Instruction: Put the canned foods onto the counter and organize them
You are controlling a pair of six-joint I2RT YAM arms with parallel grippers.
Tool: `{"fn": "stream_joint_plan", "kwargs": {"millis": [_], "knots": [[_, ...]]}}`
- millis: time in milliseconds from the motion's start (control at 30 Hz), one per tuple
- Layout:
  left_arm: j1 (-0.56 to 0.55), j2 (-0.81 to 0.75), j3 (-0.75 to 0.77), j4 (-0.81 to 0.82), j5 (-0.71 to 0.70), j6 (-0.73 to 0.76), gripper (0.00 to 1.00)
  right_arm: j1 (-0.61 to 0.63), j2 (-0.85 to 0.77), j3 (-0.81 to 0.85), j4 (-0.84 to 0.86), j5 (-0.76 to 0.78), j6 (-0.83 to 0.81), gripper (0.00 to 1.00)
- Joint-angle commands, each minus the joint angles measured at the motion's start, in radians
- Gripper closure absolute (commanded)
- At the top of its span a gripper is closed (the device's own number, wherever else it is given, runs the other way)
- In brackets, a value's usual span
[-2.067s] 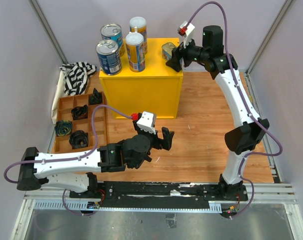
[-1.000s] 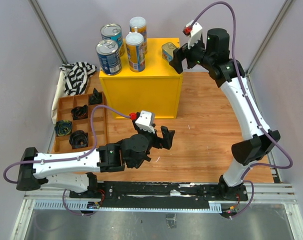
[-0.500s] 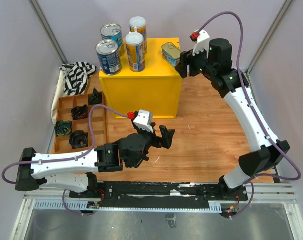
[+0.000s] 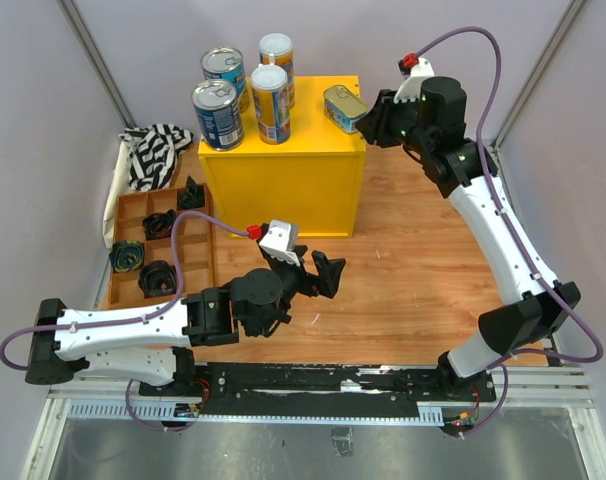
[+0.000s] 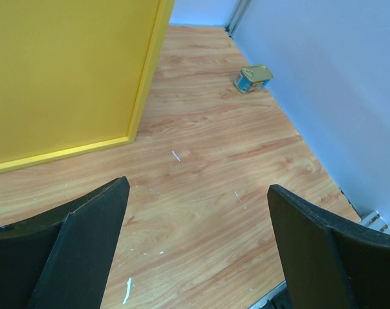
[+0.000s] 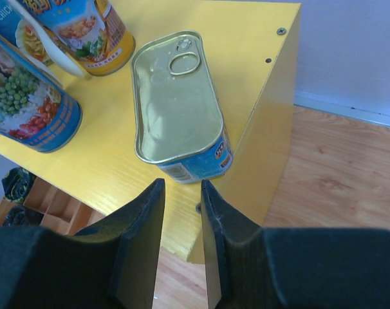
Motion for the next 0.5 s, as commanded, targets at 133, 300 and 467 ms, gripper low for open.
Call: {"fn": "stream_joint_plan", "kwargs": {"millis": [133, 300, 467], "knots": [[0.001, -0.021, -0.015, 0.035, -0.024, -0.014, 0.07, -0.01, 0.058, 0.081, 0.019, 0.026, 0.073, 0.71], [0.001, -0.018, -0.015, 0.037, -0.026, -0.011, 0.07, -0.034, 0.076, 0.096, 0.021, 0.026, 0.087, 0.71], [0.001, -0.017, -0.017, 0.04, -0.026, -0.01, 0.07, -0.053, 0.095, 0.118, 0.021, 0.032, 0.091, 0.71]]}}
